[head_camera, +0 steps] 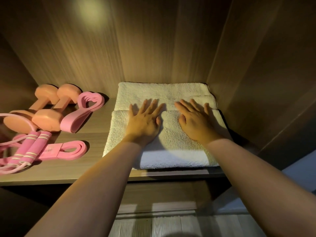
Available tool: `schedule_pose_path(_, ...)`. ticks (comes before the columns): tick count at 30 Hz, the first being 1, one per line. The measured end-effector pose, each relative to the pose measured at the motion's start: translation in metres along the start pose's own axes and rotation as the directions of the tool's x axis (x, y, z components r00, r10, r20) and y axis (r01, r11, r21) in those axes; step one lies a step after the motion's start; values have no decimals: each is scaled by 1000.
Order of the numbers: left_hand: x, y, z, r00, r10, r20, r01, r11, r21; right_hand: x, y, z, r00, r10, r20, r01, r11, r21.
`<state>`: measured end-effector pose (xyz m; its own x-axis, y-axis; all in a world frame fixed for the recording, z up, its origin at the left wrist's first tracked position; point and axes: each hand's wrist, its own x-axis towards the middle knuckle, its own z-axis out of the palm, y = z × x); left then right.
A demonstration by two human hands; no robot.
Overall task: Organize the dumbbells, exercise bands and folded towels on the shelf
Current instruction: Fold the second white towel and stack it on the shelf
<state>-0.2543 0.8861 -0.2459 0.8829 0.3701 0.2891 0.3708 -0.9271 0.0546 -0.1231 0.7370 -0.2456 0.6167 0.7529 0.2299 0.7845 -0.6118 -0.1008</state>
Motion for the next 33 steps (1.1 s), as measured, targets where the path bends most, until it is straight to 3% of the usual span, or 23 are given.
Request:
schedule_pose_path(4,7,-1,0,1000,-13,21,14,999,-50,6,-1,-3,1000,6,17,-6,1000,-21)
schedule_pose_path(8,6,0,1,999,-43,1,43,999,24,1,-2,-3,1000,31,-4,-31,999,-41)
schedule_pose_path(12,3,0,1,973,-230,16,226,965,135,1,-4,-5,968,252,12,-249,961,-121)
schedule_pose_path(17,-1,1,0,926,-378,12,374,919,126,1,-8,-5,894,443,67,-441,896,-43)
schedule_pose_path(25,-1,1,-2,928,-372,32,366,923,122,5,-4,-7,898,435,67,-430,900,-73)
schedule_pose_path(33,-3,-4,-9,953,-301,42,299,953,49,-9,13,-25,951,254,178,-246,967,-63)
